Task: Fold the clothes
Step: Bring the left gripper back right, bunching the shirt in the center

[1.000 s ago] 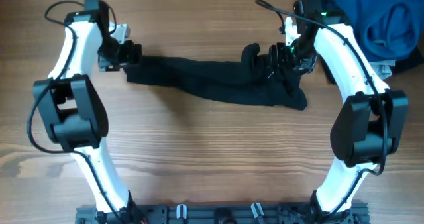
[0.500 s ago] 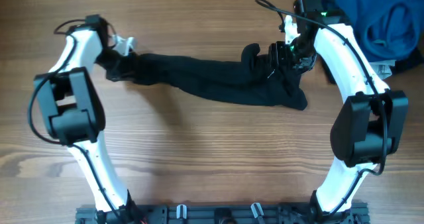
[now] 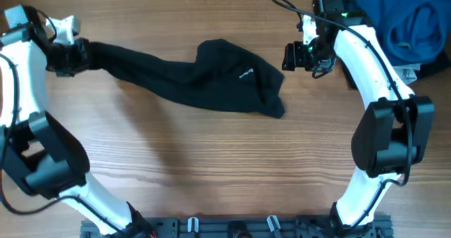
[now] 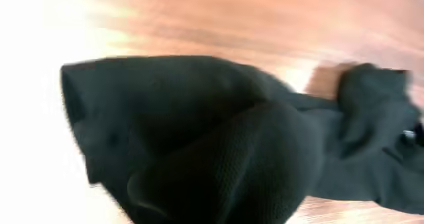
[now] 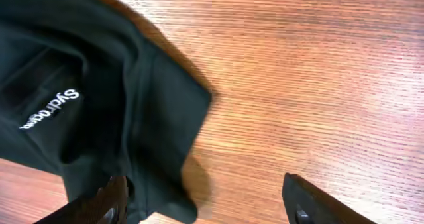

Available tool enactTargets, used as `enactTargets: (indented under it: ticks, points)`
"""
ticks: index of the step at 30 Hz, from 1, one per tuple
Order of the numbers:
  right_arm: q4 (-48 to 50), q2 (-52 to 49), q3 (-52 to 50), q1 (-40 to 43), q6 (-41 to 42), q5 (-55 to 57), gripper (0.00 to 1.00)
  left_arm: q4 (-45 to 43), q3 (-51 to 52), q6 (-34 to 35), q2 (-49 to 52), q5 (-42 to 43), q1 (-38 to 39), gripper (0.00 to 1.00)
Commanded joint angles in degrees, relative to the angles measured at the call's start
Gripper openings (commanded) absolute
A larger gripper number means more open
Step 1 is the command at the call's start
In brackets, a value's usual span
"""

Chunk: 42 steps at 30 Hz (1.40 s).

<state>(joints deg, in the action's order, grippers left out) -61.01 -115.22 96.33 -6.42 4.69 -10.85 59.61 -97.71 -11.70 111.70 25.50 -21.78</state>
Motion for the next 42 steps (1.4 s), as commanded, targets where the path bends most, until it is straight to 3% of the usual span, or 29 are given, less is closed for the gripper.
enactTargets:
  ticks: [1,6,9,13,16,22,24,26,31,42]
  points:
    - [0.6,0.7,-0.3,0.1,-0.2,-0.6,0.75,-0.6,-0.1,-0.1,-4.8,2.8,10.1,0.04]
    - [1.5,0.7,-0.3,0.4,-0.2,-1.2,0.74,-6.1,-0.1,0.0,-1.9,-1.8,30.3,0.04]
    - [1.8,0.7,0.5,2.1,-0.9,-6.1,0.71,-8.5,-0.1,0.2,2.6,-2.6,38.5,0.04]
    - [2.1,2.7,1.7,6.3,-1.7,-10.5,0.71,-8.9,-0.1,0.2,8.6,-3.3,43.1,0.04]
    - [1.7,3.7,1.7,7.6,-2.2,-10.5,0.73,-8.7,-0.1,0.4,10.3,-4.8,43.4,0.04]
    - [1.2,3.7,1.7,7.7,-3.2,-10.6,0.75,-3.5,-0.1,1.7,8.5,-19.2,41.5,0.04]
    - [1.4,3.7,1.7,7.7,-3.1,-10.7,0.75,-2.2,-0.1,3.2,5.5,-21.8,38.2,0.04]
    - [1.6,3.7,1.7,7.7,-3.1,-10.7,0.76,-1.5,-0.1,3.2,0.9,-23.2,28.4,0.04]
    - [1.4,3.7,1.7,7.6,-3.0,-10.7,0.76,-1.1,-0.1,1.3,0.9,-28.7,21.2,0.04]
    - [1.1,3.7,1.6,7.6,-3.2,-10.6,0.77,-2.9,-0.3,0.2,-1.3,-43.8,25.0,0.04]
